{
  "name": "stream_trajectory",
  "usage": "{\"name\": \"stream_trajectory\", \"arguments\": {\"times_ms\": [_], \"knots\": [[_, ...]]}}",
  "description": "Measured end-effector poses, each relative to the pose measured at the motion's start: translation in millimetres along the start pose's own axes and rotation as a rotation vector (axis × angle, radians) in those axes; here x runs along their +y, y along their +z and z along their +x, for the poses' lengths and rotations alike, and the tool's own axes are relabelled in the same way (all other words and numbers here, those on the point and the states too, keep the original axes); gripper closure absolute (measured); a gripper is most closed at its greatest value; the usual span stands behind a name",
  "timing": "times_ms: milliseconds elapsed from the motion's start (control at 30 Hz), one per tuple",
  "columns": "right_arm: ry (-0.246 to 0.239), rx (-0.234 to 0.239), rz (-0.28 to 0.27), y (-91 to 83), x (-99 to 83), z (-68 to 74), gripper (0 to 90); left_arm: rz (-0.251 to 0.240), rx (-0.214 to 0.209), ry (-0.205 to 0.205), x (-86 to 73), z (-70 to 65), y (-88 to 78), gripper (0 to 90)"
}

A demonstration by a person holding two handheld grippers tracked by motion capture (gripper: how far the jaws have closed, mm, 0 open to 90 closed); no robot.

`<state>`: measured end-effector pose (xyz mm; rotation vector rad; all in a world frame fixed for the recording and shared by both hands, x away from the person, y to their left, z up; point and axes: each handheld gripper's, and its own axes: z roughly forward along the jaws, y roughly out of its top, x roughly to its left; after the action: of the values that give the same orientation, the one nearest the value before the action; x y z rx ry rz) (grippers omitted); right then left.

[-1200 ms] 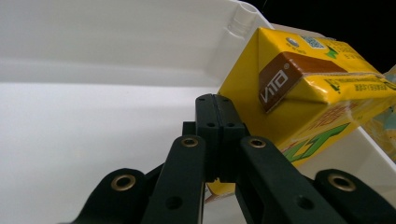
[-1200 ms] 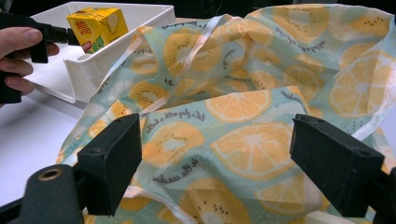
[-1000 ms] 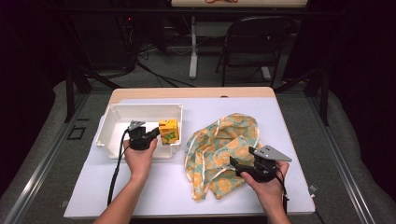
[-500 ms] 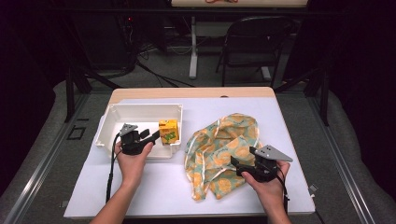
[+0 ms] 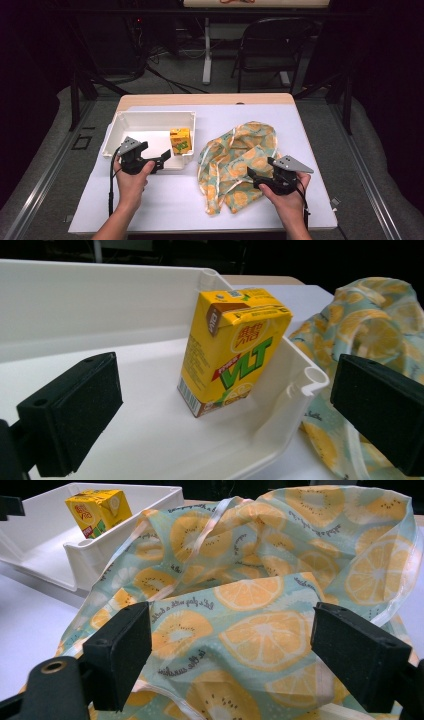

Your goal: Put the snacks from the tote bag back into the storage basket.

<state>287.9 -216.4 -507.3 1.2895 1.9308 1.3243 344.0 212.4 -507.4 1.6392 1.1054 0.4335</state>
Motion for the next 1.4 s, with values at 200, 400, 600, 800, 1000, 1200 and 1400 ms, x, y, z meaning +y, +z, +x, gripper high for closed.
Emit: {"name": "stream_trajectory", "arguments": {"times_ms": [200, 400, 600, 800, 1000, 1200, 1400], "knots": [[0.0, 0.0, 0.0, -0.3, 0.0, -0.3, 15.8, 0.003, -0.021, 0.023, -3.6, -4.0, -14.7, 0.2], [0.002, -0.003, -0.001, -1.1, 0.0, -1.6, 15.7, 0.015, -0.032, 0.026, -14.0, -6.1, -28.5, 0.2], [0.011, -0.01, -0.002, -2.3, -0.8, -3.6, 15.7, 0.018, -0.026, 0.05, -22.4, -5.0, -45.7, 0.2], [0.015, -0.017, -0.003, -3.7, -1.6, -5.3, 15.7, 0.016, -0.016, 0.062, -31.3, -3.0, -59.8, 0.2], [0.003, -0.025, 0.003, -4.3, -2.5, -6.5, 15.6, 0.032, -0.01, 0.058, -39.0, 3.8, -70.0, 0.2], [0.019, -0.033, 0.001, -7.4, -4.5, -10.0, 15.6, 0.048, 0.001, 0.069, -46.1, 8.9, -76.9, 0.2], [0.029, -0.048, 0.009, -13.6, -8.5, -15.1, 15.5, 0.054, 0.006, 0.048, -48.0, 13.0, -79.1, 0.2]]}}
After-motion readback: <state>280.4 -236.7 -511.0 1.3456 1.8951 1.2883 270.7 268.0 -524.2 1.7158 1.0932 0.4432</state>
